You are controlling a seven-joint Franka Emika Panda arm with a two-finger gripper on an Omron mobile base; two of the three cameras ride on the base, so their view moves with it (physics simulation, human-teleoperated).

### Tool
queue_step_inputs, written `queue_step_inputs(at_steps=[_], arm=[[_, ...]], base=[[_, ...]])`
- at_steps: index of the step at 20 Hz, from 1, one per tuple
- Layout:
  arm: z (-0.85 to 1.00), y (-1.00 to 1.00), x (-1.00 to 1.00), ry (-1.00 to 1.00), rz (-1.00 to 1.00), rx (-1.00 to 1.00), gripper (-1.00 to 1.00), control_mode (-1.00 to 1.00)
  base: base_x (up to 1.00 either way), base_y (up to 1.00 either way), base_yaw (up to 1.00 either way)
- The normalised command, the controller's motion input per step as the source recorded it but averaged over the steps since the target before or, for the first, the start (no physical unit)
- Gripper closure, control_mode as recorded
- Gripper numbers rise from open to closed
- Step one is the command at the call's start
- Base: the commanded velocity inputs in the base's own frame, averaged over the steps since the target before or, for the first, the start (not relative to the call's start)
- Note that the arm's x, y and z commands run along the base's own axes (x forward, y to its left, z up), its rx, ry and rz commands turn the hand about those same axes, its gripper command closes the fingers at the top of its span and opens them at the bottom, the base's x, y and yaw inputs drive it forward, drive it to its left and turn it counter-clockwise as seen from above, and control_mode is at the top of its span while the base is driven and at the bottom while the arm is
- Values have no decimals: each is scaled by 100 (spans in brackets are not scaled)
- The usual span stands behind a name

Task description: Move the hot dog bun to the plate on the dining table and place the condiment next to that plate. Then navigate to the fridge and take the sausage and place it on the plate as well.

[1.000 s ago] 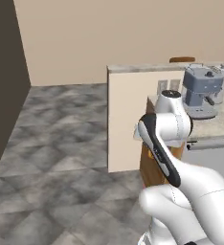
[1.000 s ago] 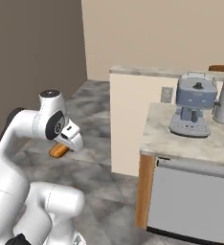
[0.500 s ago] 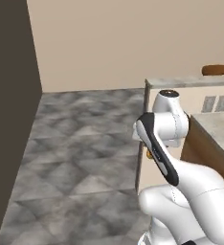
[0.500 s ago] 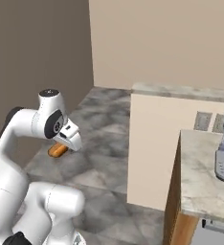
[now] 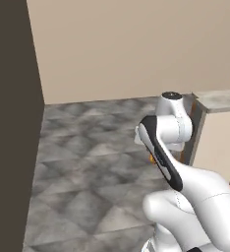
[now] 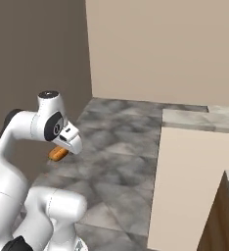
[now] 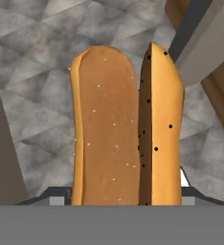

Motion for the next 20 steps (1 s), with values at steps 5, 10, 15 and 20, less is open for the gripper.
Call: queue_step_inputs(at_steps=[5,10,15,20], arm=[[0,0,0,0,0,0,100,100],[0,0,0,0,0,0,100,100],[0,0,0,0,0,0,100,100],[0,0,0,0,0,0,100,100]], base=[[100,52,-39],[100,52,-44],[90,60,-47],[64,70,-48]])
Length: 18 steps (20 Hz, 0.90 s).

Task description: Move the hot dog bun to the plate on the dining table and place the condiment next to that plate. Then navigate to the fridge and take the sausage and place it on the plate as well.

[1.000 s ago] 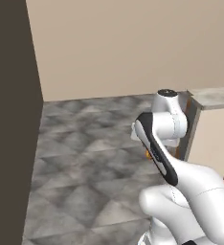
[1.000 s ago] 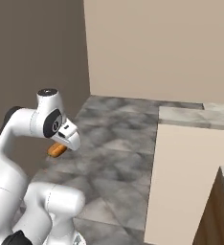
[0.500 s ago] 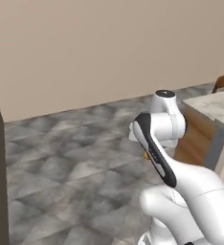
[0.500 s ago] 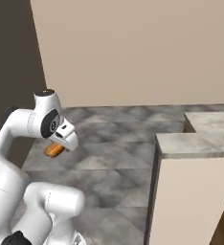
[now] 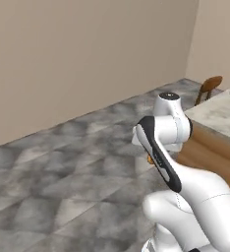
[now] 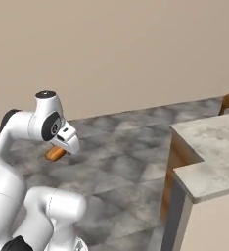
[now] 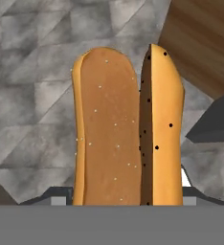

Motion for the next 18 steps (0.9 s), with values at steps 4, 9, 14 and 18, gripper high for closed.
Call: queue_step_inputs(at_steps=[4,9,14,18], arm=[[0,0,0,0,0,0,100,100],[0,0,0,0,0,0,100,100],[0,0,0,0,0,0,100,100],[0,0,0,0,0,0,100,100]], base=[[58,68,-51],[61,64,-51],[61,72,-51],[56,72,-52]])
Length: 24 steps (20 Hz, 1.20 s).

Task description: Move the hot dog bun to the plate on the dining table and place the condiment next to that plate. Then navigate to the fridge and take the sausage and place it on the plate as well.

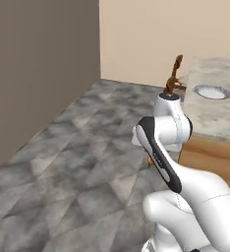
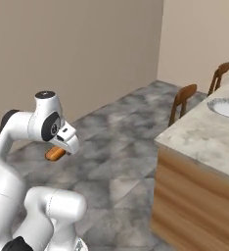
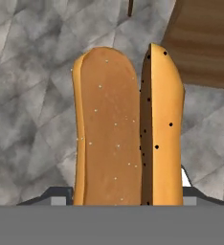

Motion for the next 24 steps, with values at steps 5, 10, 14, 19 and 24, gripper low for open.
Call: queue_step_inputs(at_steps=[5,10,14,19,24], arm=[[0,0,0,0,0,0,100,100],[0,0,0,0,0,0,100,100],[0,0,0,0,0,0,100,100],[0,0,0,0,0,0,100,100],[0,0,0,0,0,0,100,100]], base=[[58,68,-54],[69,56,-54],[73,41,-53],[74,49,-55],[56,61,-55]])
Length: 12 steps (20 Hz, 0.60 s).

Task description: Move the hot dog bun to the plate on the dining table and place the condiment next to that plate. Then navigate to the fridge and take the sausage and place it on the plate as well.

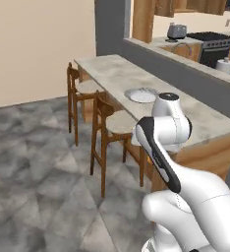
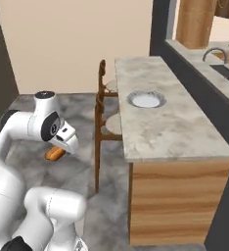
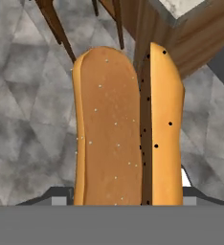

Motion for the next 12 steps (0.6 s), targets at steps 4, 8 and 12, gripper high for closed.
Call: queue_step_inputs(at_steps=[4,8,12], arm=[[0,0,0,0,0,0,100,100],[0,0,0,0,0,0,100,100],[0,0,0,0,0,0,100,100]], base=[[45,67,-54],[50,71,-54],[46,73,-54]])
